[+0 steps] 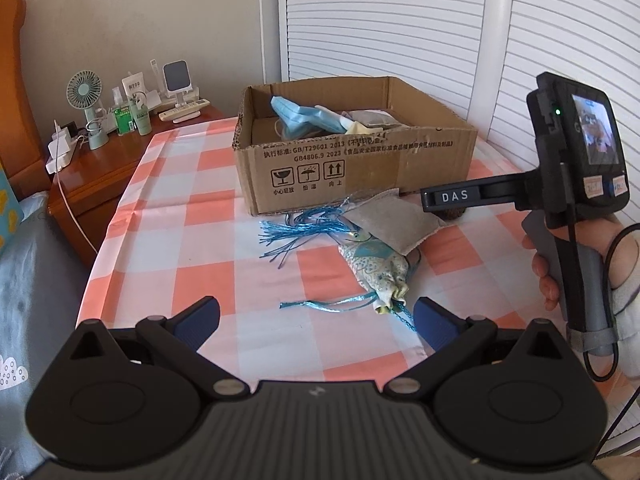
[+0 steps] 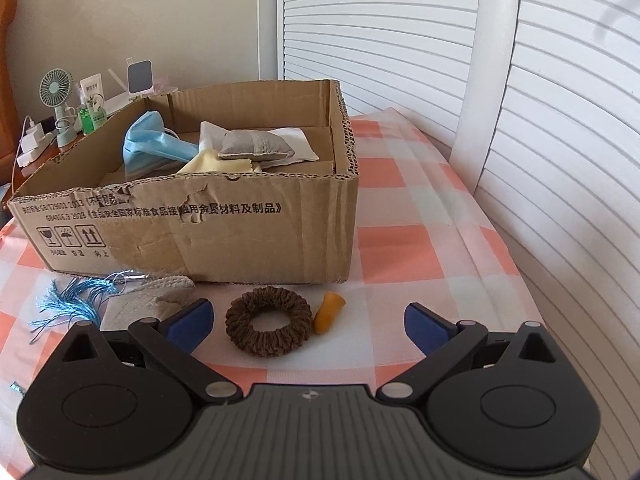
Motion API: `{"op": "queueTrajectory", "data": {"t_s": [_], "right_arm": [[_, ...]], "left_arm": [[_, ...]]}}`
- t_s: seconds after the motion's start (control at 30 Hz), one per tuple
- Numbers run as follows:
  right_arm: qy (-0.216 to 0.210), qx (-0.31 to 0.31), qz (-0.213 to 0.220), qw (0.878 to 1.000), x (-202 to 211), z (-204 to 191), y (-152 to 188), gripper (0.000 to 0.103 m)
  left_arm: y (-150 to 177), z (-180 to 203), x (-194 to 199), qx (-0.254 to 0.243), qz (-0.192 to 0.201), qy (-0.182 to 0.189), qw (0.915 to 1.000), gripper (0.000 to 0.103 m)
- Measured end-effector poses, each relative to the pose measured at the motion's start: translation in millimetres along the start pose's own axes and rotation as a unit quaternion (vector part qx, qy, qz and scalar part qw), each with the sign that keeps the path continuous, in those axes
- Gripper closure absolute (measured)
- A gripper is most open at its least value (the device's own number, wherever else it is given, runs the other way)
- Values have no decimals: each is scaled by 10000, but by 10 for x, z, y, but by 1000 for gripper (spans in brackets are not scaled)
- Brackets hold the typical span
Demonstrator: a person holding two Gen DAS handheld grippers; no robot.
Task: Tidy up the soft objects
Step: 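Move both tools back over the remaining items beside the box, then grasp the blue floral tasseled sachet with the left tool while the right tool grasps the brown hair tie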
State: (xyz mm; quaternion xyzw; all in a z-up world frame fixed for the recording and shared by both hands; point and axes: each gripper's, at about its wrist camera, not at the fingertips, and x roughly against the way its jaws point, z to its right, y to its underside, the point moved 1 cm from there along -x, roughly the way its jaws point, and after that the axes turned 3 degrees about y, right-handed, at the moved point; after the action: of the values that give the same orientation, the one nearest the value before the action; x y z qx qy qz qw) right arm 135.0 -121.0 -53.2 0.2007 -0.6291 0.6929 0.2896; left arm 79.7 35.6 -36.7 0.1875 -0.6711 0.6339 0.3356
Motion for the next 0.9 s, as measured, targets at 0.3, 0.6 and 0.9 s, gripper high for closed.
{"op": "queueTrajectory", "data": {"t_s": [0.3, 0.6, 0.9], "right_arm": [[127, 130, -161, 9997, -128, 1, 27, 0], [116, 222, -275, 9993, 62, 182, 203, 0], [-75, 289, -259, 9992, 183, 343, 330, 0]], "left_arm": [[-25, 49, -55, -85, -74, 3, 9999, 1], [-46, 102, -174, -244, -149, 36, 9996, 1], [-165, 211, -475, -450, -73, 166, 9988, 1]]}}
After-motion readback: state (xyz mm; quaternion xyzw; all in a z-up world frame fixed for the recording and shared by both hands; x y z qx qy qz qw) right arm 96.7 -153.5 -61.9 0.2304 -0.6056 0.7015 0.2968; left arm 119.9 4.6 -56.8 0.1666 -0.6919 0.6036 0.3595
